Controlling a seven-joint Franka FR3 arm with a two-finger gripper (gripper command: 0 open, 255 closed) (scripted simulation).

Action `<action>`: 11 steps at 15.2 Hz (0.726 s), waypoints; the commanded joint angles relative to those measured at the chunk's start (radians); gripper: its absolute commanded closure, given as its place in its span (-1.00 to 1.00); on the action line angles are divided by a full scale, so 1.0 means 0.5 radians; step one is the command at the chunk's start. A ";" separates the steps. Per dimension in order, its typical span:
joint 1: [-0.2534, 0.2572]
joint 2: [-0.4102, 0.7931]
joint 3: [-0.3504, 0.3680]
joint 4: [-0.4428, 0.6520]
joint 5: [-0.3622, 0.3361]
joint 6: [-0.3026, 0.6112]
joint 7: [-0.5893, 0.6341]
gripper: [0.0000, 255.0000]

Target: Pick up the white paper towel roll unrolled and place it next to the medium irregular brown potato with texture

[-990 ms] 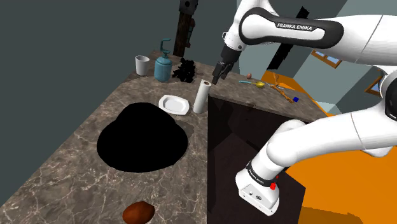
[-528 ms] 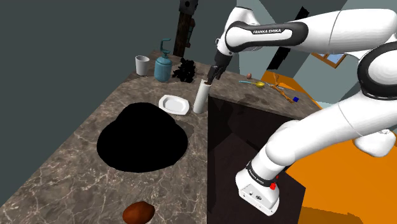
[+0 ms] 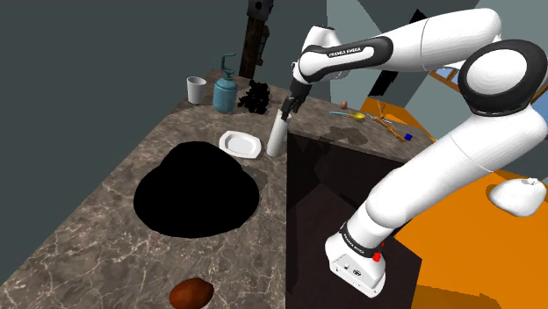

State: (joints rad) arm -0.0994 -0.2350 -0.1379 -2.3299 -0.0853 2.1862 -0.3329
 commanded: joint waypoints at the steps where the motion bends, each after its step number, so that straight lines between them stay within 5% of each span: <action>1: -0.001 0.036 -0.005 -0.023 0.001 0.061 -0.004 -1.00; 11: -0.002 0.074 -0.010 -0.056 0.003 0.132 -0.007 -1.00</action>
State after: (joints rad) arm -0.1006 -0.1978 -0.1427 -2.3581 -0.0839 2.2524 -0.3362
